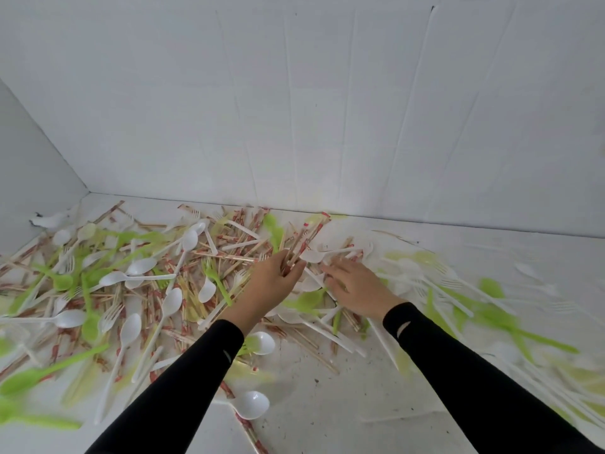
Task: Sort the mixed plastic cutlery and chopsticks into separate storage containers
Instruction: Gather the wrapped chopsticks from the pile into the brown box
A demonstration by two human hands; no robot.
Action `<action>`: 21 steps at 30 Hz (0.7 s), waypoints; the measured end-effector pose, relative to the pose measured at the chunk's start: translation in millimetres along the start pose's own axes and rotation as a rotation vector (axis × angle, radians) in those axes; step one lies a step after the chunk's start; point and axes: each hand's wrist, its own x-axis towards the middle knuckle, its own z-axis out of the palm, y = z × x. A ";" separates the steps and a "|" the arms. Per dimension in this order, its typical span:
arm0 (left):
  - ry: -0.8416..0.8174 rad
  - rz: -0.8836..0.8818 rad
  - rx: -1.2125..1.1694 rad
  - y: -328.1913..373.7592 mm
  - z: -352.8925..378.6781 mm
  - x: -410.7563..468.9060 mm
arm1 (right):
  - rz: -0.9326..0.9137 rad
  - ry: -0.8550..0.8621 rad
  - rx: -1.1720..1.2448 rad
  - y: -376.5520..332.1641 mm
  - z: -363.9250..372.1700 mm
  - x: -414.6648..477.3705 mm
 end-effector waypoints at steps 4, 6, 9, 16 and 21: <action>-0.001 -0.062 0.019 -16.2 8.9 4.8 | -0.032 -0.041 -0.173 20.7 21.6 -34.4; -0.033 -0.080 0.065 -17.4 12.4 7.8 | -0.054 -0.002 -0.141 36.5 27.1 -58.3; -0.113 -0.035 0.130 -14.8 18.9 18.1 | -0.055 0.087 -0.033 60.7 24.3 -85.6; -0.168 0.135 0.289 5.9 46.2 45.0 | 0.108 0.393 -0.122 79.4 7.6 -91.8; -0.198 -0.090 0.435 19.0 60.7 50.5 | 0.101 0.360 -0.090 50.1 6.4 -65.0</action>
